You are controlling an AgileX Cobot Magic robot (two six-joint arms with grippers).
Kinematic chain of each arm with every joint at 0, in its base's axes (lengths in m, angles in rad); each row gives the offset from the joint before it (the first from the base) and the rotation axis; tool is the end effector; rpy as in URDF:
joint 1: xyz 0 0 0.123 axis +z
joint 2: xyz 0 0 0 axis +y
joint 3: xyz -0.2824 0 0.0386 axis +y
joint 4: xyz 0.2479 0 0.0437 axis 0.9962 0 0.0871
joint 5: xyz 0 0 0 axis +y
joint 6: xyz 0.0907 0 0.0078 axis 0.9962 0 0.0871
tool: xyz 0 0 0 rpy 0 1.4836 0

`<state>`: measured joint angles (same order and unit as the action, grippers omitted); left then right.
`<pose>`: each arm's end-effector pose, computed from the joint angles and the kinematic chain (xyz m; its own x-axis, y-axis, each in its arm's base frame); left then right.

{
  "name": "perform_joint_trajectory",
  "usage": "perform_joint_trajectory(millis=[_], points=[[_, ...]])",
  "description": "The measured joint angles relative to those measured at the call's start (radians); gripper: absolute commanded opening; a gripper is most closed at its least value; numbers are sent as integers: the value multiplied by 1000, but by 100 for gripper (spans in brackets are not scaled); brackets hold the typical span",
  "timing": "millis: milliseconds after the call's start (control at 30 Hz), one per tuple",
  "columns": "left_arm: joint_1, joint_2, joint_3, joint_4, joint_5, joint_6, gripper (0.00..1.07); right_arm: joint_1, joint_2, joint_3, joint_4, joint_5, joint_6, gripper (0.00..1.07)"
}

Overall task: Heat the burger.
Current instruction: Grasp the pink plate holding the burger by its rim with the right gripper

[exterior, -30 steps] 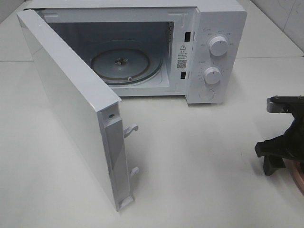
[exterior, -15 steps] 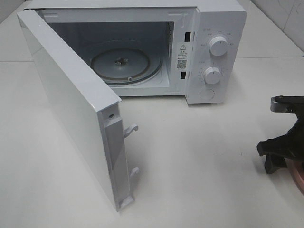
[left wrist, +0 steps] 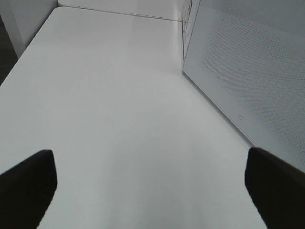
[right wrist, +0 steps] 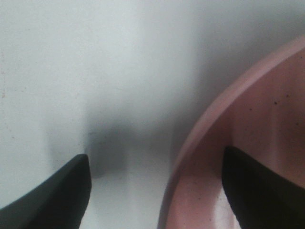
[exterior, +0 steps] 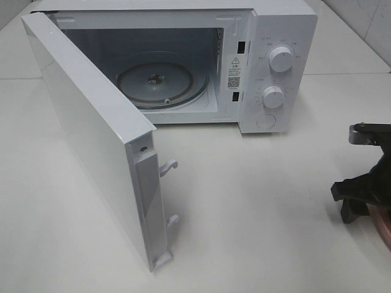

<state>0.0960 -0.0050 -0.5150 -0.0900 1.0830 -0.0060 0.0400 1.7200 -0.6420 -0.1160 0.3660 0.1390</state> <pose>-0.0078 -0.0080 0.2797 -0.4527 -0.0919 -0.8869 -0.0471 0.9957 -0.0791 0.2553 0.0064 0.1099 -0.9764 -0.0085 -0.2157 -0.0012 0.9994 -0.0339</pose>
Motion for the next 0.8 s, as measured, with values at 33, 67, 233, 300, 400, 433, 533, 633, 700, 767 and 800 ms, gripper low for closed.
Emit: perform_joint_trajectory(millis=[33,67,233,300,400,433,533,633,700,767,800], points=[[0,0,0,0,0,0,100,0,0,0,0,0,0,75],[0,0,0,0,0,0,100,0,0,0,0,0,0,74],[0,0,0,0,0,0,100,0,0,0,-2,5,0,60],[0,0,0,0,0,0,100,1,0,0,-2,7,0,56],[0,0,0,0,0,0,100,1,0,0,-6,9,0,41],[0,0,0,0,0,0,100,1,0,0,-11,13,0,29],[0,0,0,0,0,0,100,1,0,0,-16,20,0,12],[0,0,0,0,0,0,100,1,-3,0,-12,26,4,1],[0,0,0,0,0,0,100,1,-6,0,-12,31,8,0],[0,0,0,0,0,0,100,1,-6,0,-16,31,8,0],[0,0,0,0,0,0,100,1,-6,0,-23,32,8,0]])
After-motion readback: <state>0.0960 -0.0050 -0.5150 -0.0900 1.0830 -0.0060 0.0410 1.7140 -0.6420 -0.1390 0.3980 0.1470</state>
